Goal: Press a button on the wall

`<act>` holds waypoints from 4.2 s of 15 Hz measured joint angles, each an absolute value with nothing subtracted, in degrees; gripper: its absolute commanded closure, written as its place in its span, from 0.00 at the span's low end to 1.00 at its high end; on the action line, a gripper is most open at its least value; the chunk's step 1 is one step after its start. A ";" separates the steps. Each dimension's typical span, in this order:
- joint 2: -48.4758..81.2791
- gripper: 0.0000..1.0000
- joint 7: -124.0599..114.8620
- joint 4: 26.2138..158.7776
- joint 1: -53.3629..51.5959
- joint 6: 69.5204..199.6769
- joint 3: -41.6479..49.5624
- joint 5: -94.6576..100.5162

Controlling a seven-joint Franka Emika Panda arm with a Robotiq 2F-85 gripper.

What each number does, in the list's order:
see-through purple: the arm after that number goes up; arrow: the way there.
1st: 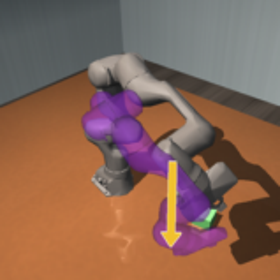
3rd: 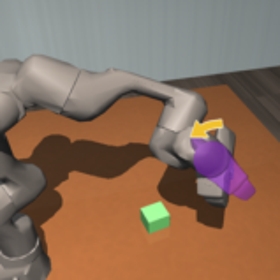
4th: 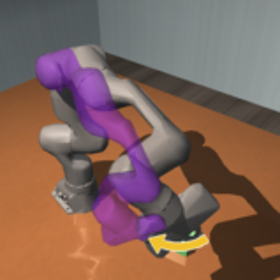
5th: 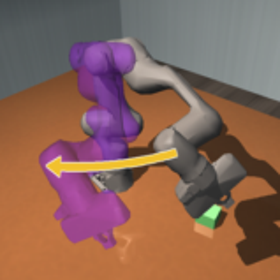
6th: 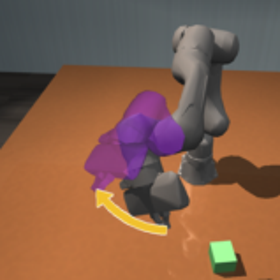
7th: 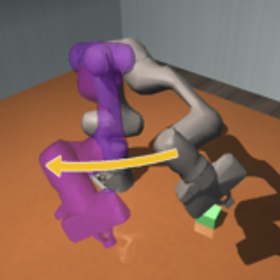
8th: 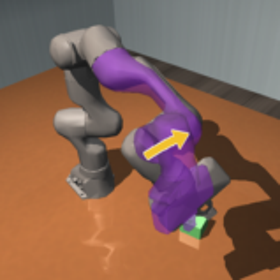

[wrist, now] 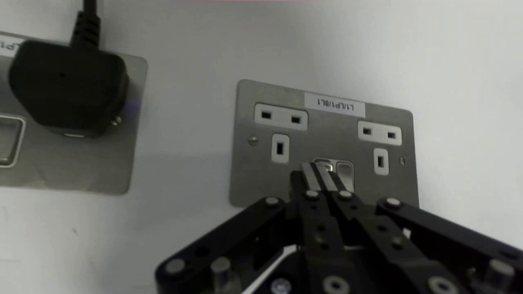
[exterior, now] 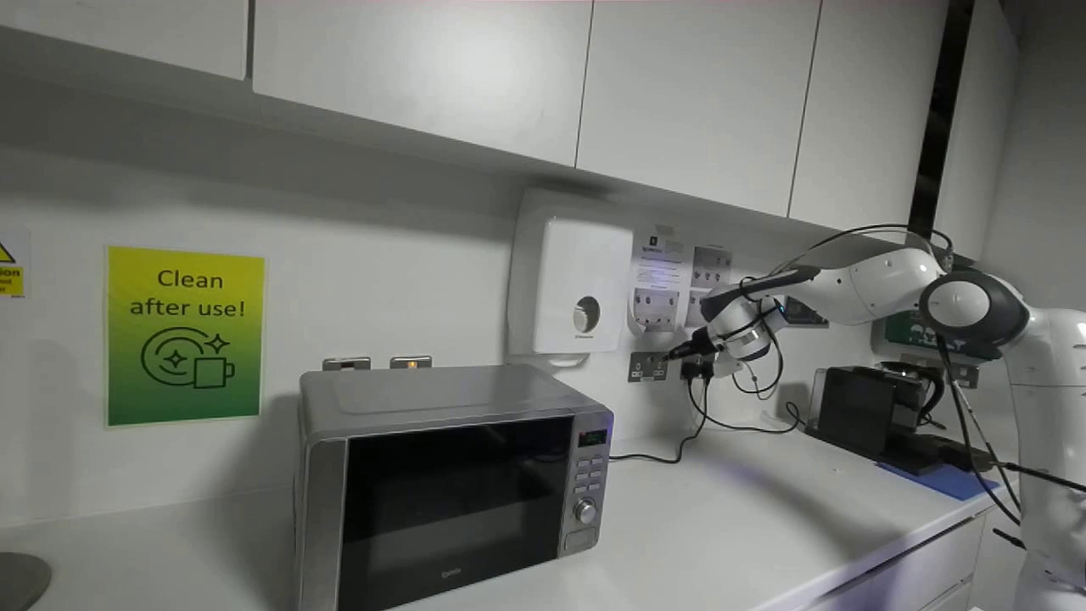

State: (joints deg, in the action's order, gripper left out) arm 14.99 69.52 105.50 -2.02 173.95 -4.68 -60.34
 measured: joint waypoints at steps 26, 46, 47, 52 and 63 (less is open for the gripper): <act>-5.15 1.00 42.87 116.86 -1.44 130.41 4.10 -13.97; -17.53 1.00 52.86 129.17 -1.46 130.40 5.83 -13.98; -18.43 1.00 53.02 129.89 -1.46 130.40 6.05 -13.98; -22.71 1.00 53.16 133.23 -1.47 130.41 6.80 -13.69; -29.36 1.00 53.02 138.45 -1.42 130.61 7.38 -6.38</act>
